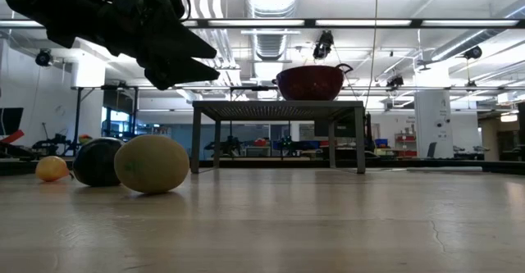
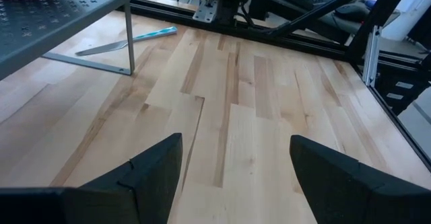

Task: Pick & Place Fruit
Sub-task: Put the pear into the purple strainer bowl on the shelf

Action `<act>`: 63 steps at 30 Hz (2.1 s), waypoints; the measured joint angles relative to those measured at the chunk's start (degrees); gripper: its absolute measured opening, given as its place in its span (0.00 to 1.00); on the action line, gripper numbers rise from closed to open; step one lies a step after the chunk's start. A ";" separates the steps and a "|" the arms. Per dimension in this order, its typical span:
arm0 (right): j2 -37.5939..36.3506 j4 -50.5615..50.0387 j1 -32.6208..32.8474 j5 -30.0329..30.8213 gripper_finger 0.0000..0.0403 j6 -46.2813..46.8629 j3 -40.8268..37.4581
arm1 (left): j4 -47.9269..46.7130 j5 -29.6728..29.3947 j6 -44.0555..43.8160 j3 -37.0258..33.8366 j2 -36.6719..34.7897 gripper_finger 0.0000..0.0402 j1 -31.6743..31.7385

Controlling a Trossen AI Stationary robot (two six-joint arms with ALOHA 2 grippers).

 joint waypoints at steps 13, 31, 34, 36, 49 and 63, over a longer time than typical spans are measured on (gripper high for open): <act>0.98 0.58 10.27 17.70 0.21 16.93 -15.41 | -1.02 -0.02 1.40 0.00 0.00 0.70 -1.43; 0.98 17.69 10.30 25.80 0.32 22.92 -31.76 | -28.63 -4.74 -10.66 5.85 0.00 0.70 -9.64; 0.98 18.15 10.28 25.82 0.33 22.93 -31.85 | -41.73 -4.92 -14.81 10.95 0.00 0.70 -11.87; 0.98 18.33 10.29 25.80 0.33 23.03 -31.85 | -49.71 -5.74 -16.81 14.67 0.00 0.70 -13.35; 0.98 20.01 10.28 26.79 0.36 23.02 -32.33 | -84.34 -13.86 -30.93 30.56 -0.04 0.67 -22.92; 0.98 20.13 10.28 27.22 0.40 22.82 -32.33 | -94.50 -13.18 -41.66 27.60 -0.33 0.67 -24.72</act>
